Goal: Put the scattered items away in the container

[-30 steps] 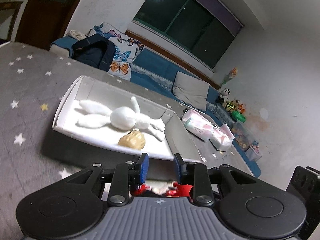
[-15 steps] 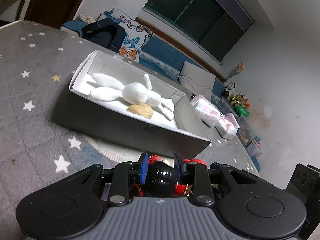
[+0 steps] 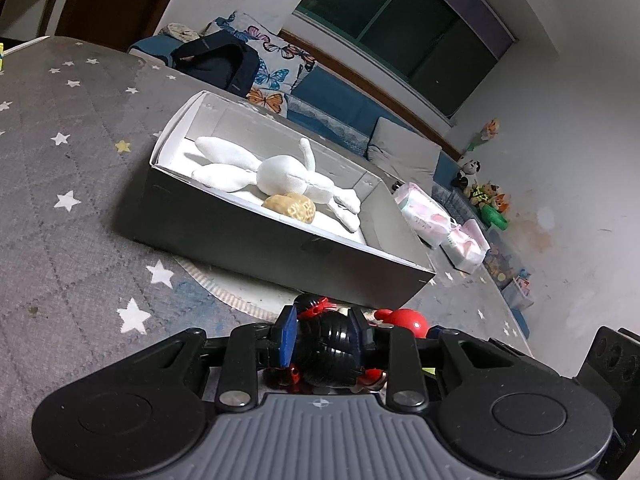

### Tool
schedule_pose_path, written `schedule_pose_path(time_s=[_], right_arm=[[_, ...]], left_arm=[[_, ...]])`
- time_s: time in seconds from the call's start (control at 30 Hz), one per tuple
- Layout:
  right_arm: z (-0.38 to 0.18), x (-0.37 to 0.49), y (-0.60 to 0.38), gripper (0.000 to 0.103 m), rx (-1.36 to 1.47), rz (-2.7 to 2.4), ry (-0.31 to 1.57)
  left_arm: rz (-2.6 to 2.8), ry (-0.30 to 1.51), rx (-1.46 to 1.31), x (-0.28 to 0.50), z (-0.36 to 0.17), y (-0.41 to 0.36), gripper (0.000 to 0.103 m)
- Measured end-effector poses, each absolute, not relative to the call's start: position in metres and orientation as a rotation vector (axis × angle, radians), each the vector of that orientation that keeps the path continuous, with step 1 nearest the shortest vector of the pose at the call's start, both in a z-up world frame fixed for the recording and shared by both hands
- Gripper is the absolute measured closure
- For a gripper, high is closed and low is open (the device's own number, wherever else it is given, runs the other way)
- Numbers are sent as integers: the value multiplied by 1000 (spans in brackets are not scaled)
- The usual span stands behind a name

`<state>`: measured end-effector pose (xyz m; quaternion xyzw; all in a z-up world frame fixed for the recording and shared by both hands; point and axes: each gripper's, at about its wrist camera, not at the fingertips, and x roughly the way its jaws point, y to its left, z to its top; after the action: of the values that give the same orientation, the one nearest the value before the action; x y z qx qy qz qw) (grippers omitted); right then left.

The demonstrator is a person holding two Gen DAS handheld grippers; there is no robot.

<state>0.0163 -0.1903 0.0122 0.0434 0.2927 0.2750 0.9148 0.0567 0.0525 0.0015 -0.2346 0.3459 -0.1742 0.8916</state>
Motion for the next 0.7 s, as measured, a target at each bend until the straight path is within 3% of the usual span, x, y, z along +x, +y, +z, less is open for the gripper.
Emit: schedule_pose_path(time_s=[0.7], right_arm=[[-6,6,-228,0,38,378,655]], left_arm=[[-502,714,-451,49,13,17,73]])
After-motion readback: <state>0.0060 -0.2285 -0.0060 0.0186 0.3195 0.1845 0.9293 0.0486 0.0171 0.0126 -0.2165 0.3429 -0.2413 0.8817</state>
